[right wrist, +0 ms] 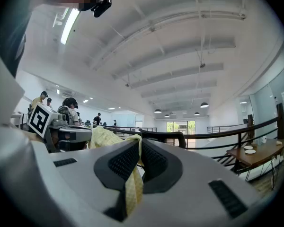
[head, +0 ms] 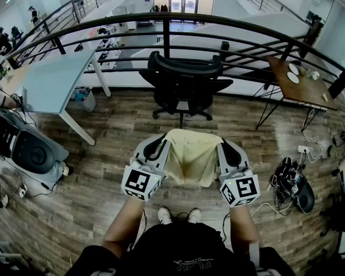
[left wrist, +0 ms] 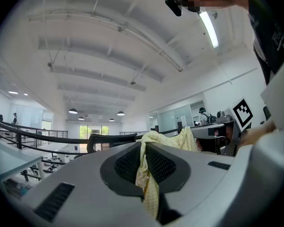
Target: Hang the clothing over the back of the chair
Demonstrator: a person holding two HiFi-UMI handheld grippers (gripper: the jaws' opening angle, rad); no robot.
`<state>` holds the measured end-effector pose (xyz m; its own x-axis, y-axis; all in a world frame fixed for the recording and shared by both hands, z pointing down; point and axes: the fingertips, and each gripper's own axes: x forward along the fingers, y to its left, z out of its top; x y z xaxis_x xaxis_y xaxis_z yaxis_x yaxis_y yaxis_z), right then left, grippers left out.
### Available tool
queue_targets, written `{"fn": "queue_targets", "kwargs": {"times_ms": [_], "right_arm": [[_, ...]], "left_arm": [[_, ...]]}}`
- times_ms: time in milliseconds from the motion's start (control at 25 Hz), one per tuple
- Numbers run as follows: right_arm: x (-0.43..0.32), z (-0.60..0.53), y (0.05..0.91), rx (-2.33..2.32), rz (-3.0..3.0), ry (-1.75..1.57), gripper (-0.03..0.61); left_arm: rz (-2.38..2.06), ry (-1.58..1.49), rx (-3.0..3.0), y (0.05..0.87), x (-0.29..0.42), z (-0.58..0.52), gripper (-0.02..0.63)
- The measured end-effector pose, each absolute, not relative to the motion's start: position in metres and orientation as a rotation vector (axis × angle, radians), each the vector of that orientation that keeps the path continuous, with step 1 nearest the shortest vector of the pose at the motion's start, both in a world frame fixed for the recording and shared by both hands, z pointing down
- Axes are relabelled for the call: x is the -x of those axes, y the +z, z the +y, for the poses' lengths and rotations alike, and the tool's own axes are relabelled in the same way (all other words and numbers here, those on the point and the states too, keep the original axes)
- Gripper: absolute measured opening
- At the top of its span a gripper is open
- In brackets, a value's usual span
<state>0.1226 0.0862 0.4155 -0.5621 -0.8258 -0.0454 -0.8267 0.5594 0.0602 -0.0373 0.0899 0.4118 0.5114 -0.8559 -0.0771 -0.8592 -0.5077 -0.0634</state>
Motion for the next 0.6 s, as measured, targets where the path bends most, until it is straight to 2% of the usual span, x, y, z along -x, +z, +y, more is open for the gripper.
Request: {"fn": "queue_targets", "kwargs": {"times_ms": [600], "right_arm": [[-0.118,0.080,0.415,1.468,2.738,0.089,0.031]], "left_arm": [[1.508,0.054,2.632,0.409,0.045,0.081,0.034]]}}
